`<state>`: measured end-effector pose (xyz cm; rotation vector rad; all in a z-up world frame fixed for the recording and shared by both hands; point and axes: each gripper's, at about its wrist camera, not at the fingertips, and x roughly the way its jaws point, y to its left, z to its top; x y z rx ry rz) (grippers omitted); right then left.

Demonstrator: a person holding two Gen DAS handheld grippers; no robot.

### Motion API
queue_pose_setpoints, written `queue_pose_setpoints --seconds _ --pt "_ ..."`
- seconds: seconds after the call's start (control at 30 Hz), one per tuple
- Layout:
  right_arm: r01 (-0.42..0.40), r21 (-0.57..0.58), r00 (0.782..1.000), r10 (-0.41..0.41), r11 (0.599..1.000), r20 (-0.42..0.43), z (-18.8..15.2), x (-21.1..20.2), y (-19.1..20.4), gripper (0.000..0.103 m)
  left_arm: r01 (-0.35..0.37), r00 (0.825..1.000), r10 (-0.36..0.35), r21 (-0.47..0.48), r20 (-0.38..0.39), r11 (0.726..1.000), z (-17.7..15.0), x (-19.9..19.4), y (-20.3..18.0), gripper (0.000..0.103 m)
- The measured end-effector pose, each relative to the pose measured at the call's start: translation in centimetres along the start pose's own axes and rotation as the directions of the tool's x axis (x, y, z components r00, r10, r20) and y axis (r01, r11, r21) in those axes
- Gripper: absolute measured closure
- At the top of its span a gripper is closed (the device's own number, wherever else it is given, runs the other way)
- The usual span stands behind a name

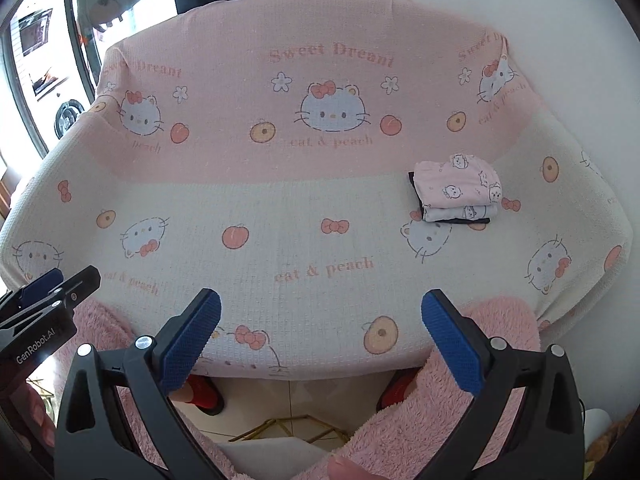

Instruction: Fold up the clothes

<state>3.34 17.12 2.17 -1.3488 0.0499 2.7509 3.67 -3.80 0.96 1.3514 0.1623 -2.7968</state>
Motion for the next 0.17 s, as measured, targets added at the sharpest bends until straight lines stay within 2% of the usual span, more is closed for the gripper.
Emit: queue_pose_setpoints --seconds 0.17 --pt "-0.042 -0.058 0.999 0.041 0.997 -0.008 -0.41 -0.24 0.29 0.001 0.020 1.000 -0.020 0.021 0.020 1.000 0.10 -0.71 -1.02 0.035"
